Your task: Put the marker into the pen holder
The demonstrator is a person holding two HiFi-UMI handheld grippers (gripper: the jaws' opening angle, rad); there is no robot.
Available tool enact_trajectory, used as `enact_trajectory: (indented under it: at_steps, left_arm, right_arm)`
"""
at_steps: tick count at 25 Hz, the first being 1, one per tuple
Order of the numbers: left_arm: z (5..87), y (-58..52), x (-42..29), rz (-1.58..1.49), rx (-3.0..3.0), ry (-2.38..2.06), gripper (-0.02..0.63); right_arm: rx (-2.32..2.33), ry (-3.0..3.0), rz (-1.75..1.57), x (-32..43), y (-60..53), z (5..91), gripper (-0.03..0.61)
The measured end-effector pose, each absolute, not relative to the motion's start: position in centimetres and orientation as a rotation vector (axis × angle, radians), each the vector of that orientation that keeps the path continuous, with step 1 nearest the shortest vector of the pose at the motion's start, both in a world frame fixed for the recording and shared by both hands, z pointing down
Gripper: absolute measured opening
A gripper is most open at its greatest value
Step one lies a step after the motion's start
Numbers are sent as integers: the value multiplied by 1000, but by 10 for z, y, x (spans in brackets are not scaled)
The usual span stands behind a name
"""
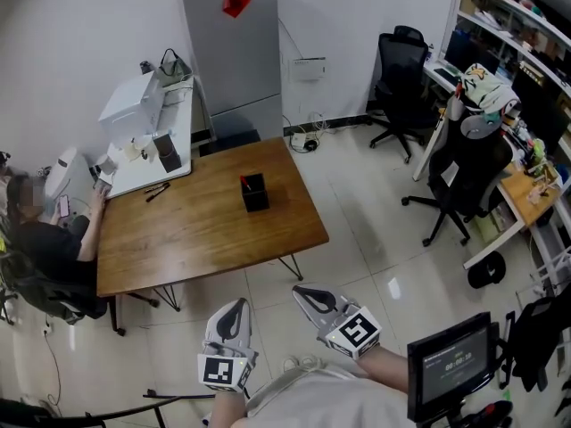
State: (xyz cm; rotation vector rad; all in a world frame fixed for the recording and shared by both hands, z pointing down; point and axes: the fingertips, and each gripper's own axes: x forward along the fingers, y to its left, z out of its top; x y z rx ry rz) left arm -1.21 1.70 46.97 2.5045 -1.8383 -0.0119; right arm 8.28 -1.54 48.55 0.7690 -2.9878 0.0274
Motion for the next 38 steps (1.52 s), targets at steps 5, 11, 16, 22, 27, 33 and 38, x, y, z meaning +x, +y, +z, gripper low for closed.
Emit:
enact_trajectory:
  at_steps: [5,11,16,22,27,33,38]
  left_arm:
    - [462,15,-16,-7,2549,-1813,12]
    - [462,9,-18,8,2572,-1802,12]
    - [460,8,-23,29,2562,-1821,12]
    - [465,2,-30,24,2554,-1838,12]
    - [461,1,-30,12,2572,-1835,12]
    - [462,-3,-27,5,2566,-1819,12]
    - [467,-6,-24,12,2568,-1801,12]
  right_arm:
    - [778,-3031,1,69,-9,462,0]
    - [764,-3030,14,59,-11,468,0]
    - [778,-3040,12,60,-18,465,0]
    - [780,-3035,3,57,-25,466,0]
    - [765,-3031,15,54,-24,471,0]
    - [781,-3017,-6,58,-29,470,0]
    - [795,-3009,-12,61,-32,469,0]
